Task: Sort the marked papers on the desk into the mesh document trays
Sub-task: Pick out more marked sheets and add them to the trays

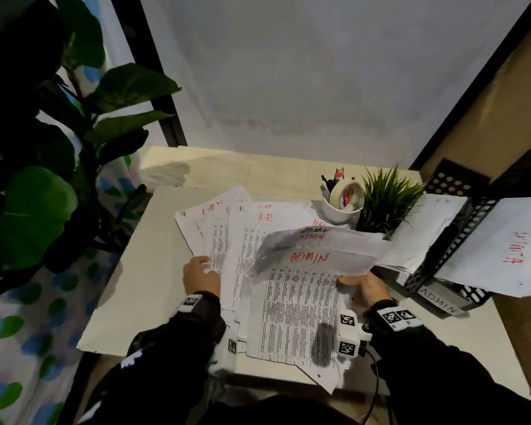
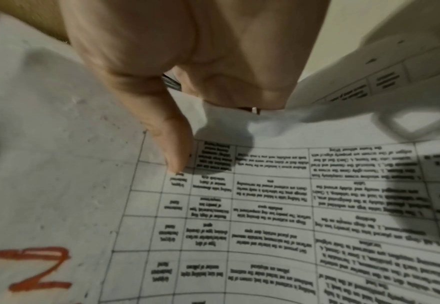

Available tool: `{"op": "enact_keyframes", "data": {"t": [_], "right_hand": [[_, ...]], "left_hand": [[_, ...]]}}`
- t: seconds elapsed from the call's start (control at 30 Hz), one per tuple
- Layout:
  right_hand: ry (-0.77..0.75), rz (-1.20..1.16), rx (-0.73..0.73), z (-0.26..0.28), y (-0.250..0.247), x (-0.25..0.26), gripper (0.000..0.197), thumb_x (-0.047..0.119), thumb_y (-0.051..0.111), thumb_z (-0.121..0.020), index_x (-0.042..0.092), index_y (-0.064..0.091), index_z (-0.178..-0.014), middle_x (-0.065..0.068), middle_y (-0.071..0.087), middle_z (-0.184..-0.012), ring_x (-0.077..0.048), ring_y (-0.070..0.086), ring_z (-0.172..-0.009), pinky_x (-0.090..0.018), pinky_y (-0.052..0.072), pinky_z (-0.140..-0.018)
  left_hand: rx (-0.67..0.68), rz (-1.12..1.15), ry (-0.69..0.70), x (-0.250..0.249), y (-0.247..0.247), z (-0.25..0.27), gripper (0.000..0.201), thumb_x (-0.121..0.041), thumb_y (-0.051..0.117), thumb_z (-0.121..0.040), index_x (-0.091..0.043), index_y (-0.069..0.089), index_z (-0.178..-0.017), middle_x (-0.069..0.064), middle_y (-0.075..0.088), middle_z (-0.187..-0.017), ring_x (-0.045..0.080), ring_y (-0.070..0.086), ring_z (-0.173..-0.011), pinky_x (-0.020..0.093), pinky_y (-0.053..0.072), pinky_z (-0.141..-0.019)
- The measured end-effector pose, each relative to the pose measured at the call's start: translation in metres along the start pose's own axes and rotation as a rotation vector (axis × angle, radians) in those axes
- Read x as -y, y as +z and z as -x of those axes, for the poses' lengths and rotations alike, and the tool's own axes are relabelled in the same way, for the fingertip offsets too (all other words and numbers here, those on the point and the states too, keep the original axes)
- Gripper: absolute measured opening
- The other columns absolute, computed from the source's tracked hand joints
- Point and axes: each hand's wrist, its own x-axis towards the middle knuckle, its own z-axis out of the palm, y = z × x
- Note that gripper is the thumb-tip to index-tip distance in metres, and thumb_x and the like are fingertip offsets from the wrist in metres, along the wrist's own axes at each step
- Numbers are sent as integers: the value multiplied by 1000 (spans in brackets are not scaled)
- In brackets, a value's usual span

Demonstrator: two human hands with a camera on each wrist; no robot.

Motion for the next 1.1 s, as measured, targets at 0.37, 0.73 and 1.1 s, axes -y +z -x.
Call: {"op": "enact_keyframes", "data": {"t": [0.37,0.73,1.1], "right_hand": [[30,25,3,-7,-10,-16,57,-19,53,-66,2,56,-120,-20,63,-113,-38,59,-102,-43,49,-86],[116,97,-167,-11,-8,-12,24,-2,52,-87,20,54,-77,4,67,-72,-14,70,-83,-20,53,-66],[-14,445,-124,-7,18,1,35,16,69,-81,6,58,-113,-15,63,-111,-22,56,-93,-35,48,-87]], "left_hand": [[142,9,-267,-7,-12,-70,15,-18,59,-81,-8,69,-86,19,69,-90,37,61,-93,27,52,-82],[-81,-16,55,-47,-52,-45,29,-13,64,-82,-17,42,-63,7,55,-76,30,56,-82,33,45,-79],[13,320,429,-129,-137,-32,19,6,50,-88,-3,63,-99,-5,68,-79,-3,60,-68,3,47,-67]]}}
